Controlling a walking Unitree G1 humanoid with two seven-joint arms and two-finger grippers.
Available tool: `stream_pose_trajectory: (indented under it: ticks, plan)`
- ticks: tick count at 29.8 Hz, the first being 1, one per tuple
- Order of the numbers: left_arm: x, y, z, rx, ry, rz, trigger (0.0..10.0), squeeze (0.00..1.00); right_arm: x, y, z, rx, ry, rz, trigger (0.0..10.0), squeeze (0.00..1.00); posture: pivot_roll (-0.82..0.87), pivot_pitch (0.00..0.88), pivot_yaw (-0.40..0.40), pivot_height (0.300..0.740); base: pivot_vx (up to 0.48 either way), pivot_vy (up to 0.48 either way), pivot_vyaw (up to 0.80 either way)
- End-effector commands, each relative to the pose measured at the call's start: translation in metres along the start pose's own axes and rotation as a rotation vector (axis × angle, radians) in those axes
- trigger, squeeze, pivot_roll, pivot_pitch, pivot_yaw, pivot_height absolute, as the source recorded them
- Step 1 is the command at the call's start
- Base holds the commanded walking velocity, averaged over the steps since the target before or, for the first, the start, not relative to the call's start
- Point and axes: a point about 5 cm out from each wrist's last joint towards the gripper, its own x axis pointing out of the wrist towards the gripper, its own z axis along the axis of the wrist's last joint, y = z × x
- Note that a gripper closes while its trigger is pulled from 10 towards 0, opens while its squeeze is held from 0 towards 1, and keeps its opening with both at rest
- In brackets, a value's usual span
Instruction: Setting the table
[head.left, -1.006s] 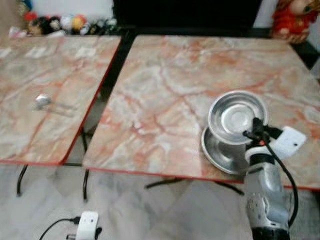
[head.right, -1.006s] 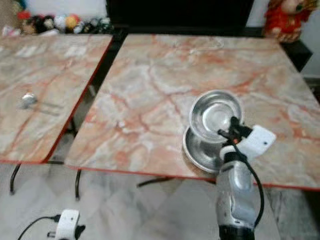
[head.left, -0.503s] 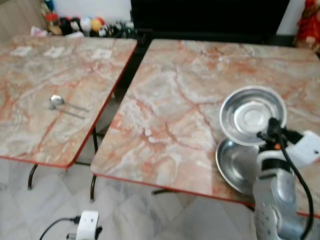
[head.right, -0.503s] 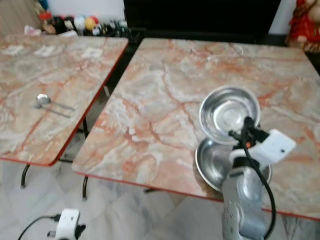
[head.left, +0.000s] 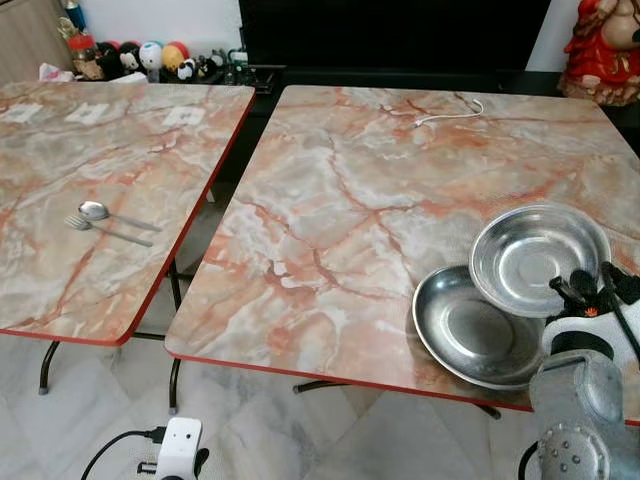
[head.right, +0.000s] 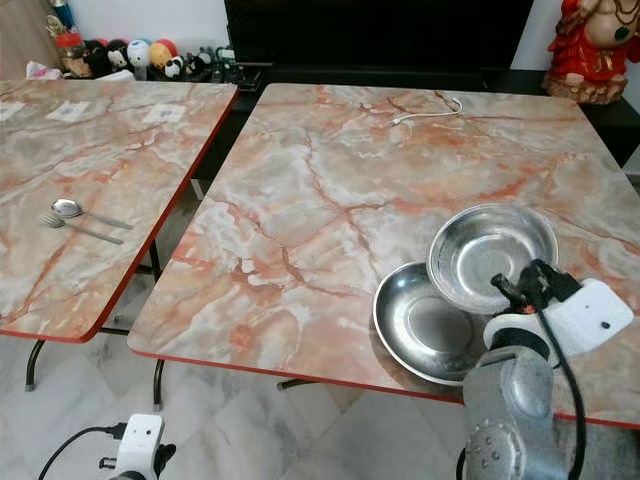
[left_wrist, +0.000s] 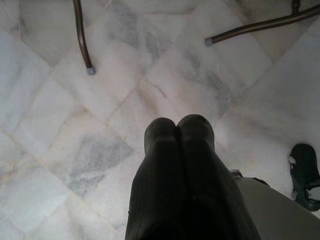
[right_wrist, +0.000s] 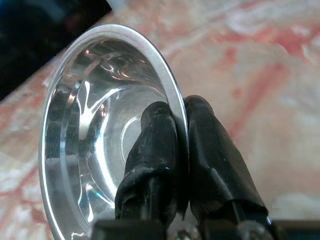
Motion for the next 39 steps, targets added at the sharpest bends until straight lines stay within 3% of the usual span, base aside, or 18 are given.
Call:
stream_pose_trajectory:
  ticks: [1, 8, 15, 35, 36, 38, 39]
  plan:
    - [-0.001, 0.001, -0.004, 0.004, 0.016, 0.001, 10.0, 0.00, -0.008, 0.010, -0.015, 0.084, 0.092, 0.003, 10.0, 0.00, -0.05, 0.078, 0.020, 0.740, 0.000, 0.000, 0.00]
    - [-0.001, 0.001, -0.004, 0.009, 0.014, -0.002, 10.0, 0.00, -0.013, 0.013, -0.022, 0.071, 0.183, 0.066, 10.0, 0.00, -0.05, 0.075, 0.021, 0.740, 0.000, 0.000, 0.00]
    - [-0.001, -0.001, -0.003, 0.012, 0.004, -0.008, 10.0, 0.00, -0.014, 0.006, -0.028, -0.026, 0.256, 0.065, 10.0, 0.00, -0.05, 0.066, 0.019, 0.740, 0.000, 0.000, 0.00]
    - [-0.001, 0.000, -0.005, 0.025, 0.020, -0.013, 10.0, 0.00, -0.023, -0.010, -0.027, 0.004, 0.287, -0.019, 10.0, 0.00, -0.06, 0.079, 0.019, 0.740, 0.000, 0.000, 0.00]
    - [-0.001, 0.000, -0.004, 0.025, 0.019, -0.014, 10.0, 0.00, -0.023, -0.010, -0.028, -0.002, 0.298, -0.013, 10.0, 0.38, -0.07, 0.079, 0.019, 0.740, 0.000, 0.000, 0.00]
    - [-0.001, 0.000, -0.004, 0.025, 0.019, -0.014, 10.0, 0.00, -0.024, -0.009, -0.029, -0.006, 0.304, -0.008, 10.0, 0.38, -0.07, 0.079, 0.019, 0.740, 0.000, 0.000, 0.00]
    - [-0.001, -0.001, -0.004, 0.026, 0.017, -0.015, 10.0, 0.00, -0.025, -0.008, -0.032, -0.019, 0.334, 0.012, 10.0, 0.47, -0.07, 0.079, 0.018, 0.740, 0.000, 0.000, 0.00]
